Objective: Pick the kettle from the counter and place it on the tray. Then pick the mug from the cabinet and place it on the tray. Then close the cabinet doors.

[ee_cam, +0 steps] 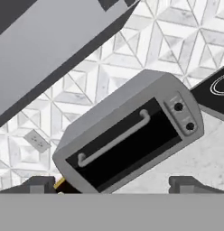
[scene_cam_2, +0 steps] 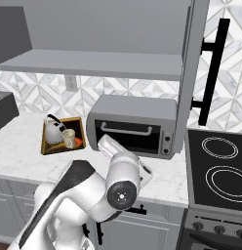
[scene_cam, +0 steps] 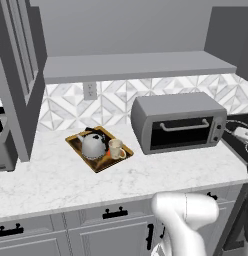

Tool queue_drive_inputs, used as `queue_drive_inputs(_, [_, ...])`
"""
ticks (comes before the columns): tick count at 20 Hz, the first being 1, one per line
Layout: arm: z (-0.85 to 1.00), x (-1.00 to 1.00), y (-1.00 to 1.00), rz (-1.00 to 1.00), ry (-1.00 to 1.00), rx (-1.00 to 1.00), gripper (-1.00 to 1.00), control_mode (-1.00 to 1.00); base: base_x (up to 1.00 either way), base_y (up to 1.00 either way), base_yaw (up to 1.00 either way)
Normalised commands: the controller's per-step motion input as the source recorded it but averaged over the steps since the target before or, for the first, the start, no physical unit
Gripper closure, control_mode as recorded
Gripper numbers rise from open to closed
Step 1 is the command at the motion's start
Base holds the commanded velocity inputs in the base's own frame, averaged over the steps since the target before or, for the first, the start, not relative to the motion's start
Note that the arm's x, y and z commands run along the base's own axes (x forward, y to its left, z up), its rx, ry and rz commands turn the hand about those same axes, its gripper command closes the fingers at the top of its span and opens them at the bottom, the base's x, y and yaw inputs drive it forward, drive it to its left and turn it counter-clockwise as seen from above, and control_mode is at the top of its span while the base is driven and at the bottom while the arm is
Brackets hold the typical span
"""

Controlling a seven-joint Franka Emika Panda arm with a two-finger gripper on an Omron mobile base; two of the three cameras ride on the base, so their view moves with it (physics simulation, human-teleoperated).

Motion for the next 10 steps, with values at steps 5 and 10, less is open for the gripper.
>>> queue_drive_inputs(5, [0.0, 0.25, -0.8, 0.0, -0.32, 0.16, -1.0, -1.0, 0.0, 0.0, 0.0])
queue_drive_inputs(10, [0.0, 0.3, -0.74, 0.0, -0.24, 0.14, -1.0, -1.0, 0.0, 0.0, 0.0])
